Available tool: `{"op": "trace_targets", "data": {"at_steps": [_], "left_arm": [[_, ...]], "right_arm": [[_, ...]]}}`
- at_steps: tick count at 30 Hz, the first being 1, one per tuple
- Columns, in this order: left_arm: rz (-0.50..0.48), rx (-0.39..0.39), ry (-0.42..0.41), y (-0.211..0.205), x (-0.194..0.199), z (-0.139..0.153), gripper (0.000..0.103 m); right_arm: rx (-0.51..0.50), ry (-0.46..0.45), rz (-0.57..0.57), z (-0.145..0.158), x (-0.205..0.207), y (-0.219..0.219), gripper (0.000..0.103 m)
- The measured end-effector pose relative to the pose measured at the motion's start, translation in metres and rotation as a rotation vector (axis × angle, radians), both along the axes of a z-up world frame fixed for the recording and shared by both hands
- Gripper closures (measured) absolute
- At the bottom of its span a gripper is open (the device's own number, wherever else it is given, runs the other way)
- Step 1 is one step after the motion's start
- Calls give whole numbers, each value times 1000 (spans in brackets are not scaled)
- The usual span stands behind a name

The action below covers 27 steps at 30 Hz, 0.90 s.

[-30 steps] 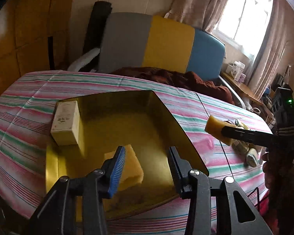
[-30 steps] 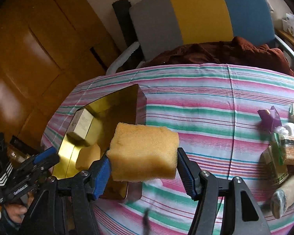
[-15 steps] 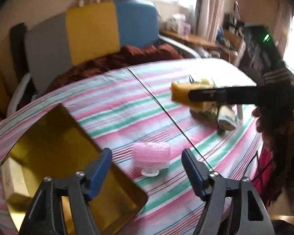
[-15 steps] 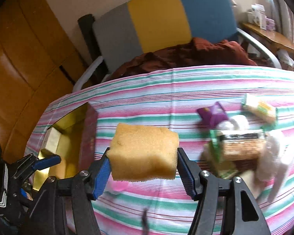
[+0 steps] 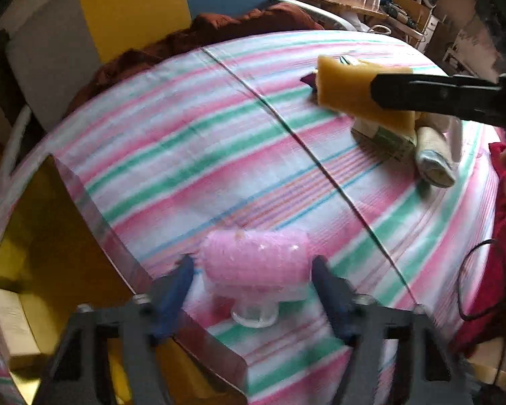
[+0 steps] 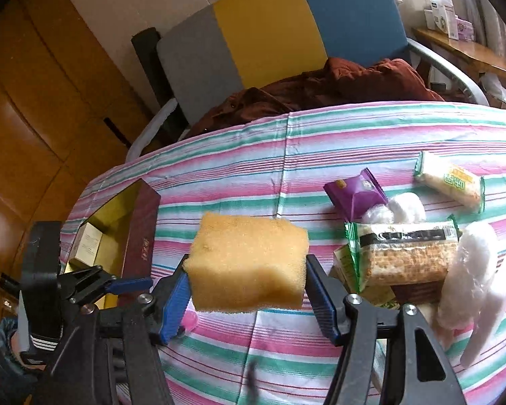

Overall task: Organize objects
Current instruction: 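Grasp the pink hair roller with the left tool while the right tool holds the sponge, then lower both items into the gold tray and open both tools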

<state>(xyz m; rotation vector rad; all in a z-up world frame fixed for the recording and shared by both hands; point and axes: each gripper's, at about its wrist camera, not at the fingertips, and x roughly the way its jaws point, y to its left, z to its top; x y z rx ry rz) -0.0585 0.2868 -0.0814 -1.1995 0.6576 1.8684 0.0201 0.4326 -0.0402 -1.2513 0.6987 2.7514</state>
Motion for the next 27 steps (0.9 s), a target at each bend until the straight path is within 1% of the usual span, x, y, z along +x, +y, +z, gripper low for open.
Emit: {"op": "trace_targets", "data": {"at_steps": [1, 2, 4, 7, 10, 12, 15, 16, 20, 23, 24, 25, 27], "left_arm": [[3, 23, -19, -1, -1, 2, 38], [11, 40, -11, -2, 1, 4, 38], [4, 66, 36, -4, 8, 11, 38], [20, 137, 53, -17, 15, 28, 38], [87, 216, 60, -43, 16, 49, 38], [141, 272, 81, -68, 17, 64, 38], [256, 339, 117, -118, 15, 84, 38], [314, 357, 127, -140, 12, 89, 38], [474, 339, 171, -202, 2, 89, 38], [590, 315, 180, -241, -5, 80, 36], [628, 308, 180, -252, -7, 77, 33], [650, 305, 176, -259, -8, 73, 28], [692, 310, 183, -275, -7, 67, 24]], "right_arm": [[-1, 2, 2, 0, 0, -1, 39], [-1, 5, 4, 1, 0, -1, 39], [4, 5, 8, 1, 1, -3, 39], [-4, 10, 33, 3, -1, -10, 39], [-8, 27, 79, 12, -4, -28, 39], [-23, 42, 115, 18, -10, -45, 39], [-34, 61, 202, 30, -31, -88, 39], [-42, 64, 228, 31, -39, -100, 39], [-37, 71, 315, 44, -79, -164, 35], [-64, 79, 361, 53, -101, -197, 18], [-60, 76, 364, 55, -105, -206, 18], [-57, 73, 369, 56, -107, -211, 18], [-49, 67, 386, 56, -107, -221, 18]]}}
